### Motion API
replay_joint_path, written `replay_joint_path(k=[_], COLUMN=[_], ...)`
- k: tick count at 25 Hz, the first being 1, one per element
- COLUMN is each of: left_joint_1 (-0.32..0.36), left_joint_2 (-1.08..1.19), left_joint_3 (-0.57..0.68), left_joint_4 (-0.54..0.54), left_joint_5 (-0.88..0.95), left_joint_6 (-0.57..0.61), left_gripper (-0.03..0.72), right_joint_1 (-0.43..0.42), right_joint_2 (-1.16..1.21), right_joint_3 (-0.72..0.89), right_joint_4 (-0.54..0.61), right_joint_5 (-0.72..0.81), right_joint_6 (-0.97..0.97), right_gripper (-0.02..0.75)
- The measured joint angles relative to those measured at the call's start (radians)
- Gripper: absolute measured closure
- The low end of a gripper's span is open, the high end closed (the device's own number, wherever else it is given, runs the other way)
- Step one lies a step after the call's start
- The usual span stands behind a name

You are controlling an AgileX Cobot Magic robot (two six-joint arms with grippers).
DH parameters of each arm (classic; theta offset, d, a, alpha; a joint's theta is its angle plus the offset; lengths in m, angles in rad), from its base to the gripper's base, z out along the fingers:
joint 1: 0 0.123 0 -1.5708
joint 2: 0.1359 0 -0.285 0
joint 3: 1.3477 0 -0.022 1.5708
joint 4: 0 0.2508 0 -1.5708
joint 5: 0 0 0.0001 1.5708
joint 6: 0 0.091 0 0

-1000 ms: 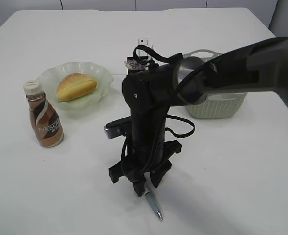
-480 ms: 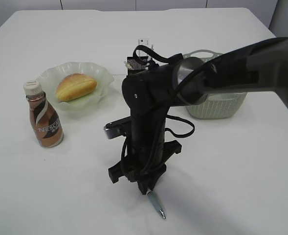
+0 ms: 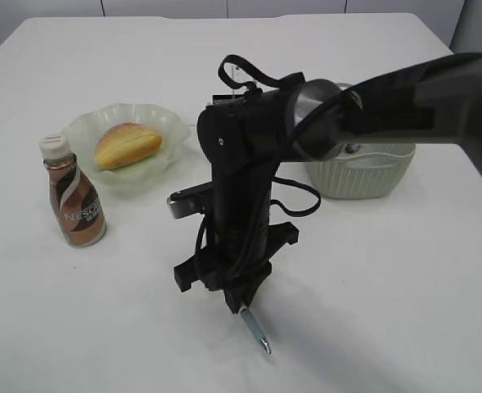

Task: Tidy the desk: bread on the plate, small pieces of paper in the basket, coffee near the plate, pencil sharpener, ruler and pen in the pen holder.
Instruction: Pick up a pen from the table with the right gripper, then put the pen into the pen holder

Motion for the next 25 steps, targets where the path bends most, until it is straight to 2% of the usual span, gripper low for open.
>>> replay_joint_path(k=[8,12,16,21,25], left_joint_1=[0.0,0.0,0.0,0.0,0.0], left_joint_2=[0.0,0.0,0.0,0.0,0.0], left_joint_3=[0.0,0.0,0.0,0.0,0.0], left_joint_4=[0.0,0.0,0.0,0.0,0.0], left_joint_5=[-0.002,-0.002,-0.002,-0.002,-0.002], left_joint_6=[0.0,0.0,0.0,0.0,0.0], left_gripper=[0.36,0.36,0.362,0.363,0.363], right_joint_1=[0.0,0.0,0.0,0.0,0.0], right_joint_2=[-0.132,-0.257,-0.419,-0.621,-0.691], right_joint_3=[-0.007,0.051,0.213,0.447,0.56], right_joint_4=[-0.043,-0.083,-0.124,-0.2,-0.243], right_joint_5=[-0.036,-0.145,-0.336,-0.678,-0.893], right_joint_6=[0.0,0.0,0.002,0.002,0.002], right_gripper=[0.65,0.65,0.65,0.65,0.65])
